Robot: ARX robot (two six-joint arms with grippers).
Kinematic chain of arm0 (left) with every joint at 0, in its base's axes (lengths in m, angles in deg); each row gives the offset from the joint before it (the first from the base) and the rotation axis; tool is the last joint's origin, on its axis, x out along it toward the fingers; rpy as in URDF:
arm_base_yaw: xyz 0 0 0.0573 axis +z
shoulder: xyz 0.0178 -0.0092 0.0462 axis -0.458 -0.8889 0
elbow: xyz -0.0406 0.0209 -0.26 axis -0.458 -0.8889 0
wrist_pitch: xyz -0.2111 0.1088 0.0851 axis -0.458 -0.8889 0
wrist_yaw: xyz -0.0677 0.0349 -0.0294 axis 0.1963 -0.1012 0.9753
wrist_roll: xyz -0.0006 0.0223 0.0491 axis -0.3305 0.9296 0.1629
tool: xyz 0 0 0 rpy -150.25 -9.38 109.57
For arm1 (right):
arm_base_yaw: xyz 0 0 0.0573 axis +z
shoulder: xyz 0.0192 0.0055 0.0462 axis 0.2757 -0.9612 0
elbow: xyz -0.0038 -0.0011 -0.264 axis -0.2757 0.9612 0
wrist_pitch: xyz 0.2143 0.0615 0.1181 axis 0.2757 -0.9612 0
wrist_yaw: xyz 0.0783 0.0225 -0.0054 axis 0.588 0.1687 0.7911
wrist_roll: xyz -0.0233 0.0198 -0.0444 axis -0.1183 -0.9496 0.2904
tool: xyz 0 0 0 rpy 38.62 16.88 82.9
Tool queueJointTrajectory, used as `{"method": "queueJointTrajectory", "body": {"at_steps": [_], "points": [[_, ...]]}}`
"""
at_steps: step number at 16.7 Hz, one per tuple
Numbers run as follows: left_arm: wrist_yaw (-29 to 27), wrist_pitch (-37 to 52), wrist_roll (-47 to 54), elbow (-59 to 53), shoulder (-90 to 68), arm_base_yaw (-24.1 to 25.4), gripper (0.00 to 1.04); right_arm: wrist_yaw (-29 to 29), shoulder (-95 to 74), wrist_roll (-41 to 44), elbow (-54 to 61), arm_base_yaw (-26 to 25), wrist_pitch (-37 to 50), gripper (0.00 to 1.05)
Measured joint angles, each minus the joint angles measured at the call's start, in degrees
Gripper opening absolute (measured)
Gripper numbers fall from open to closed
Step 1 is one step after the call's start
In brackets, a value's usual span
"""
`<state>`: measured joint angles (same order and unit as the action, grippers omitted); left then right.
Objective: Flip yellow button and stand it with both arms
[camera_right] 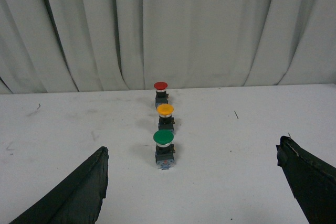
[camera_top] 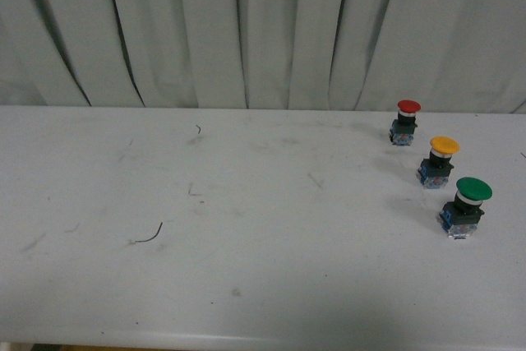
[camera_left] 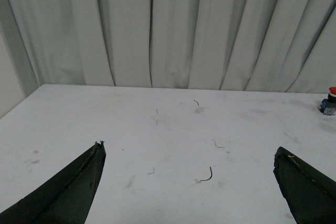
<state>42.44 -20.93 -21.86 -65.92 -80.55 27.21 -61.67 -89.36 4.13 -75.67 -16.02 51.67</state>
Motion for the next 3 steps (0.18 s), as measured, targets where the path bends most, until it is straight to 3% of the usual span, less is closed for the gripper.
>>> {"method": "queueJointTrajectory", "body": {"at_steps": [3], "points": [[0.0,0.0,0.0,0.0,0.0,0.0,0.98,0.0,0.0,0.0,0.0,0.0,0.0,0.98]]}}
